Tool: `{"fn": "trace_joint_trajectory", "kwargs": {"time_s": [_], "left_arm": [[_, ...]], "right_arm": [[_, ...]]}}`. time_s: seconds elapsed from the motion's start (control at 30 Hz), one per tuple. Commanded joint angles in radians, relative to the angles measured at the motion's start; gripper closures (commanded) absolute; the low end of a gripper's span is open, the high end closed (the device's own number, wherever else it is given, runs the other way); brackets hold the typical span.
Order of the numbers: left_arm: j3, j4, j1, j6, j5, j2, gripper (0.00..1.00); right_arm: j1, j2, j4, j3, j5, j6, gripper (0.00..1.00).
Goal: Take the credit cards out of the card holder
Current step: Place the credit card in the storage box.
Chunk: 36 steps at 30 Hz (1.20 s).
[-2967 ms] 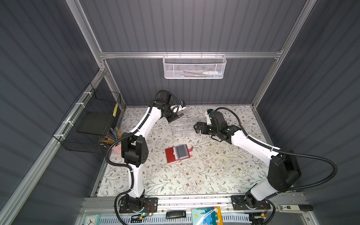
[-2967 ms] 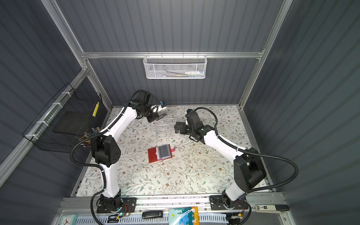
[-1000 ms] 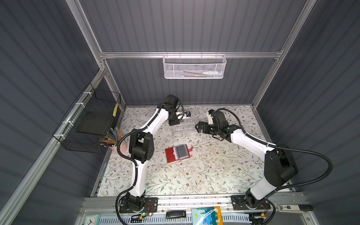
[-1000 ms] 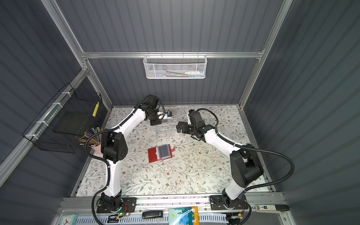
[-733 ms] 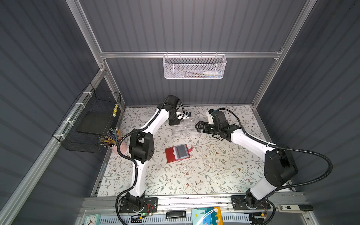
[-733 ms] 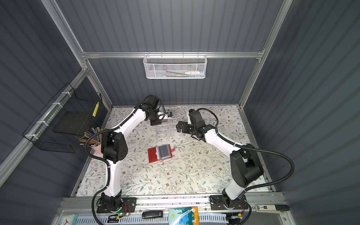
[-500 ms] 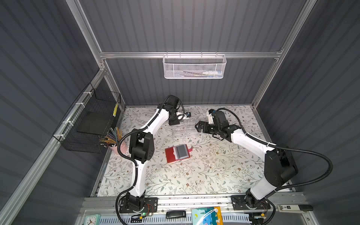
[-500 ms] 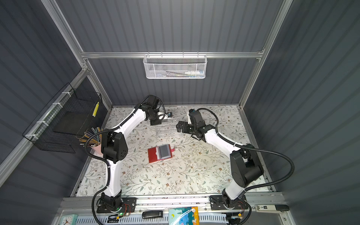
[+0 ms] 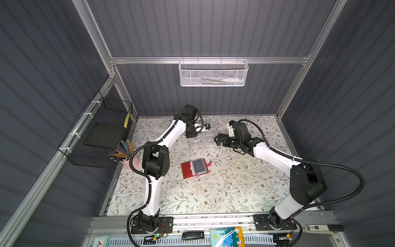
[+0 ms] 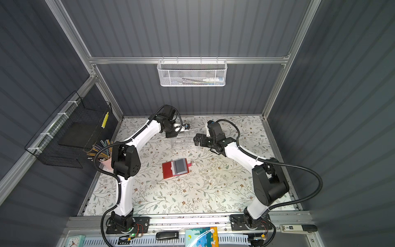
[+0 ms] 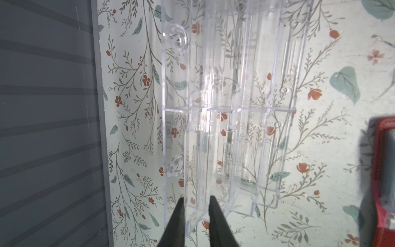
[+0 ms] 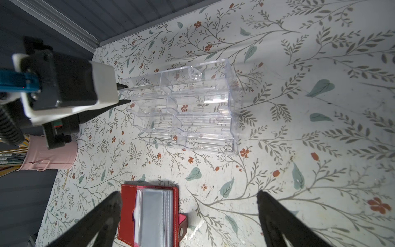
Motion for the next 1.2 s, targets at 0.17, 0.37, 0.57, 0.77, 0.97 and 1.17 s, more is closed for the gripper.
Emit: {"fn": "trace_joint_trajectory", "kwargs": {"time_s": [0.17, 0.37, 0.57, 0.77, 0.97, 1.17], "left_arm": [[0.002, -0.020, -0.011, 0.151, -0.001, -0.008, 0.75], [-0.004, 0.004, -0.012, 0.150, -0.006, -0.019, 0.74], [-0.004, 0.011, -0.012, 0.163, -0.028, -0.017, 0.74], [-0.008, 0.042, -0.012, 0.164, -0.040, -0.018, 0.74], [0.001, 0.050, -0.012, 0.168, -0.044, -0.009, 0.70], [0.002, 0.045, -0.012, 0.168, -0.049, 0.001, 0.66]], "right_arm": [[-0.003, -0.017, 0.006, -0.015, -0.013, 0.004, 0.01], [-0.004, -0.015, 0.006, -0.014, -0.013, 0.003, 0.01], [-0.004, -0.021, 0.010, -0.020, -0.016, 0.004, 0.01], [-0.005, -0.027, 0.011, -0.024, -0.014, 0.003, 0.01], [-0.006, -0.030, 0.012, -0.026, -0.016, 0.003, 0.01], [-0.008, -0.033, 0.012, -0.027, -0.016, 0.001, 0.01]]}}
